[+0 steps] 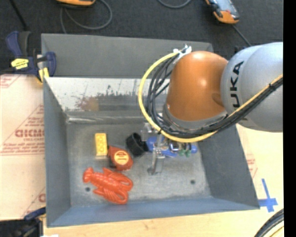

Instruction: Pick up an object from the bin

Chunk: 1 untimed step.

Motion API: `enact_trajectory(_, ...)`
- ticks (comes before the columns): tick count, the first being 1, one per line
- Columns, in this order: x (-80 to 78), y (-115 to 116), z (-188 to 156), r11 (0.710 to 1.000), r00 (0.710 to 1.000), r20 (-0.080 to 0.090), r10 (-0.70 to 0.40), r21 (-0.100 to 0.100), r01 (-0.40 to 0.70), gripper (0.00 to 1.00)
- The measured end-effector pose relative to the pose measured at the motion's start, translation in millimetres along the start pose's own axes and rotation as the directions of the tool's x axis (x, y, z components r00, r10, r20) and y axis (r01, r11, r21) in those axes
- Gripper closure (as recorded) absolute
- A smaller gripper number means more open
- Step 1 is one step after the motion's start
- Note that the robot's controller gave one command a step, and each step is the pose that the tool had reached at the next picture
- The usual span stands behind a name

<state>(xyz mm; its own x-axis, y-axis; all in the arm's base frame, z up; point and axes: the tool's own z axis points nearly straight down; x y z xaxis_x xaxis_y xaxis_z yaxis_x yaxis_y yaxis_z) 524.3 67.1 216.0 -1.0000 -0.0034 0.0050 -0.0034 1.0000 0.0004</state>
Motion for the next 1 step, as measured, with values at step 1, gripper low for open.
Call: enact_trajectory(1,-1.5,-0.3,-4.2,1.0,1.0,0.008,0.002,-0.001,-0.002,0.0)
